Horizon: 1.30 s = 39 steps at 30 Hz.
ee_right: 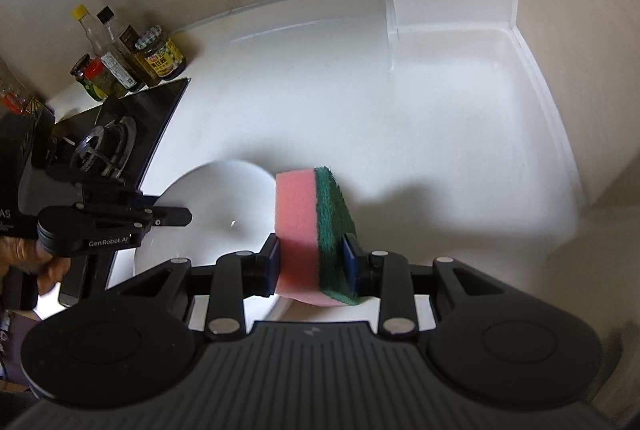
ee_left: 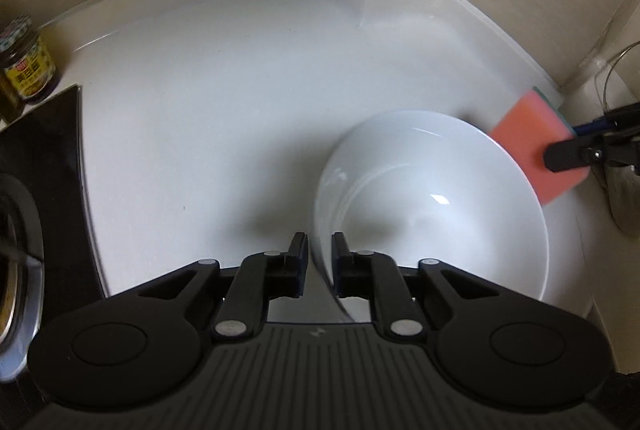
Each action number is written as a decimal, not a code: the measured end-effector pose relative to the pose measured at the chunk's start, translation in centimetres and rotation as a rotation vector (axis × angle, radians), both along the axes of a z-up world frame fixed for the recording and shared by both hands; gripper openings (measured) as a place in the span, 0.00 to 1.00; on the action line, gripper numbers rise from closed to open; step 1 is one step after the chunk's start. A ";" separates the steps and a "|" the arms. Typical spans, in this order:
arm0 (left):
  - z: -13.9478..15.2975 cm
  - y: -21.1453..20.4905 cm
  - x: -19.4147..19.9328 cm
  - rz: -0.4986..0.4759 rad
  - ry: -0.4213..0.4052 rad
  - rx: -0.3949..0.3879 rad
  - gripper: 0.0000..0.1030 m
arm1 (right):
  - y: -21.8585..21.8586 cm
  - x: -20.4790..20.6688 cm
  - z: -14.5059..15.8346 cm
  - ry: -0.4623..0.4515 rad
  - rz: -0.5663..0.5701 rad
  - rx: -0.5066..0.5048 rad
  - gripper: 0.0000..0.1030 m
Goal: Clean bowl
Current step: 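Hold the bowl with the left gripper while the right gripper scrubs the bowl's outer wall, then keep the white bowl tilted with the left gripper while the right gripper rubs its outer wall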
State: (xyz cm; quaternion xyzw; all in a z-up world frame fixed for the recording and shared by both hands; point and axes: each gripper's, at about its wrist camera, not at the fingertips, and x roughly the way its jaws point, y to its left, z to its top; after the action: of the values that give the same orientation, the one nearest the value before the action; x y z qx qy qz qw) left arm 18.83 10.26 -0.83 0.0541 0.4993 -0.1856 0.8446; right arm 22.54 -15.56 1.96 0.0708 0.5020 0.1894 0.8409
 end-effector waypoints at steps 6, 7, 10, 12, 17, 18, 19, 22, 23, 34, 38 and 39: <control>0.2 -2.3 1.6 -0.335 -0.064 0.134 0.11 | -0.6 0.1 -0.1 0.028 -0.009 0.017 0.27; 0.2 -2.7 2.0 -0.412 -0.074 0.145 0.11 | -0.7 0.5 -0.1 0.023 -0.022 0.020 0.27; 0.4 -2.8 3.6 -0.433 -0.035 0.117 0.11 | -0.8 1.2 0.0 -0.001 -0.053 0.019 0.27; 0.8 -2.5 3.6 -0.332 -0.022 0.108 0.12 | -1.1 1.3 0.0 0.002 -0.072 0.038 0.27; 0.8 -1.6 0.7 -0.052 0.001 0.093 0.10 | -1.9 0.4 -0.3 0.018 -0.110 0.101 0.27; 0.6 -1.6 0.3 -0.034 -0.009 0.089 0.10 | -2.0 0.1 -0.3 0.021 -0.113 0.102 0.27; 0.5 -1.6 0.0 -0.032 -0.022 0.092 0.10 | -1.9 -0.2 -0.4 0.024 -0.112 0.100 0.27; 0.5 -1.9 0.6 -0.149 -0.047 0.128 0.10 | -1.6 -1.1 -0.4 0.018 -0.081 0.075 0.27; 0.5 -2.1 1.0 -0.198 -0.054 0.142 0.10 | -1.5 -1.1 -0.3 0.015 -0.068 0.064 0.27; 1.0 -2.3 0.9 -0.085 -0.009 0.106 0.13 | -1.1 0.2 0.5 -0.039 -0.047 0.032 0.27; 0.7 -2.6 -0.3 -0.052 -0.048 0.128 0.11 | -1.3 -0.8 0.2 -0.021 -0.067 0.056 0.27; 0.7 -2.7 -0.1 -0.079 -0.057 0.140 0.11 | -1.2 -1.0 0.1 -0.016 -0.067 0.057 0.27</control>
State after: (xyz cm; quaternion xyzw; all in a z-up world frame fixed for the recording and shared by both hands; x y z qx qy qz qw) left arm 18.69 7.51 -0.12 0.1377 0.4842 -0.1817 0.8447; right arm 21.53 -16.80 2.03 0.1098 0.4871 0.1760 0.8483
